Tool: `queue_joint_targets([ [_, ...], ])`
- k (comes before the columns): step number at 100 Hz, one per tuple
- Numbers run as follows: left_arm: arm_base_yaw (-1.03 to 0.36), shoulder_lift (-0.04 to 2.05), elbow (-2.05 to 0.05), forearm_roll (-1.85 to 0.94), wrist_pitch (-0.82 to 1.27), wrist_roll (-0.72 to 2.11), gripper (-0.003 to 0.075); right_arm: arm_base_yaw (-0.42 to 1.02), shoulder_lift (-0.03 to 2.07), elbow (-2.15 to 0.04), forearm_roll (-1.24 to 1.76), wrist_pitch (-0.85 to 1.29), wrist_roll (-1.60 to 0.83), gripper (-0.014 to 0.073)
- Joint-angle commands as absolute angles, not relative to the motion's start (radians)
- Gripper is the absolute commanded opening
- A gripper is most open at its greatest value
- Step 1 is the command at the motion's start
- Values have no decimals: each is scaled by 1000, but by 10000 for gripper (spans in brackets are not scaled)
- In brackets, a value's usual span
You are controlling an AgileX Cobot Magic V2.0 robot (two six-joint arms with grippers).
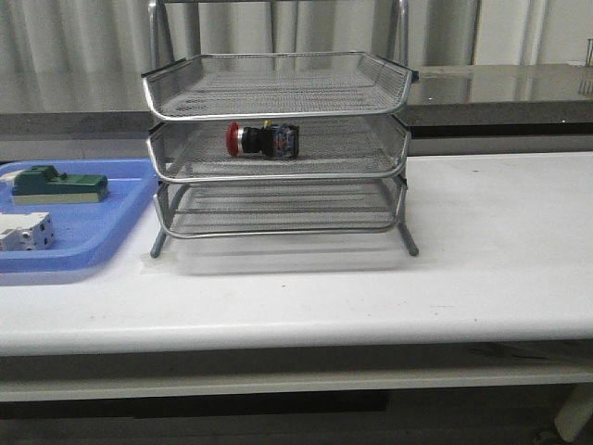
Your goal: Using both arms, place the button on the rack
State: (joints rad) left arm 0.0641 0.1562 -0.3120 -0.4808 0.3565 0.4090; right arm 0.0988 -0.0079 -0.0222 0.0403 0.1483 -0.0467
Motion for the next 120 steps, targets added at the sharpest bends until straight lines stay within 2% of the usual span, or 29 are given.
queue_joint_targets([
  [1,67,168,-340,-498,283,399,-20,94,-22,-42,43,53,-52,-60],
  [38,67,168,-340,-498,283,399,-20,94,-22,28,43,-83,-52,-60],
  [120,67,168,-340,-498,283,399,-20,94,-22,28,44,-74,-52,-60],
])
